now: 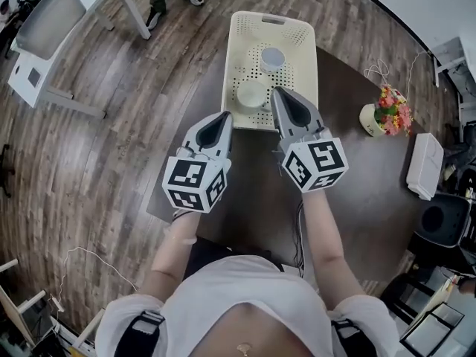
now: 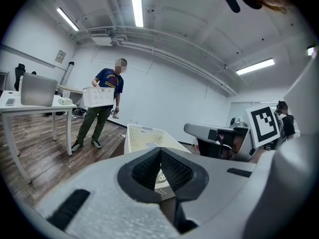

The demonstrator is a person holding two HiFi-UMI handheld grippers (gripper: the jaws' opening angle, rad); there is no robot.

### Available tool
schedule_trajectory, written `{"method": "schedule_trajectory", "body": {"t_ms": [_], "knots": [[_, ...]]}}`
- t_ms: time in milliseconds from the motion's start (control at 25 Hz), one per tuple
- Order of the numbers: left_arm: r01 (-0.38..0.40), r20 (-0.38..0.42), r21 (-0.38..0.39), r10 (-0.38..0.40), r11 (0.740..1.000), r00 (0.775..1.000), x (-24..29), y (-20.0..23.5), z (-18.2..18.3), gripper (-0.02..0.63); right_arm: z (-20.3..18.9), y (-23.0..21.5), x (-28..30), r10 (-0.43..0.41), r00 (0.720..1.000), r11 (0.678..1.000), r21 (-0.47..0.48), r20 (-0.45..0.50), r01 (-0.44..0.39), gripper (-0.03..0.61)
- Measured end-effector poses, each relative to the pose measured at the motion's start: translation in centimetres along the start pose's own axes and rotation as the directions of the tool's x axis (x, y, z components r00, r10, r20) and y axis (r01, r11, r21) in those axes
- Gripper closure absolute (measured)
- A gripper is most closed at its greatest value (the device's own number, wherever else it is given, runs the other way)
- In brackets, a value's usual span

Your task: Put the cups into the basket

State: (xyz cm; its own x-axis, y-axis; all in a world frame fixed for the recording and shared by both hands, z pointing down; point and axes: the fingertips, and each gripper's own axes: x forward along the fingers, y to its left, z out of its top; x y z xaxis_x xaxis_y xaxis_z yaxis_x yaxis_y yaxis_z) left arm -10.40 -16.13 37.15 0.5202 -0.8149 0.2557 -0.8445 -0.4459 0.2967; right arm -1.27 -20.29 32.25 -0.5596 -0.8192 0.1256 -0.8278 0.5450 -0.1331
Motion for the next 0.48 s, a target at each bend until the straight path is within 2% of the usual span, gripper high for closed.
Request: {"method": "schedule_trajectory", "body": {"t_ms": [200,480], "knots": [[0.06,-0.009,0.02,-0.059,0.998,0.998,-0.4,-3.5,-0.5,0.603,-1.2,2.0,-3.4,-0.041,0.999,0.999,0.024,-0.017,0.042,0.568],[0.18,-0.026,0.047,-0.179,0.982,0.983,-0.5,-9.8,-1.4,0.603,-2.1,0.2,-9.7,-0.2,0.98,0.976,0.082,-0.022,0.201,0.568]]}}
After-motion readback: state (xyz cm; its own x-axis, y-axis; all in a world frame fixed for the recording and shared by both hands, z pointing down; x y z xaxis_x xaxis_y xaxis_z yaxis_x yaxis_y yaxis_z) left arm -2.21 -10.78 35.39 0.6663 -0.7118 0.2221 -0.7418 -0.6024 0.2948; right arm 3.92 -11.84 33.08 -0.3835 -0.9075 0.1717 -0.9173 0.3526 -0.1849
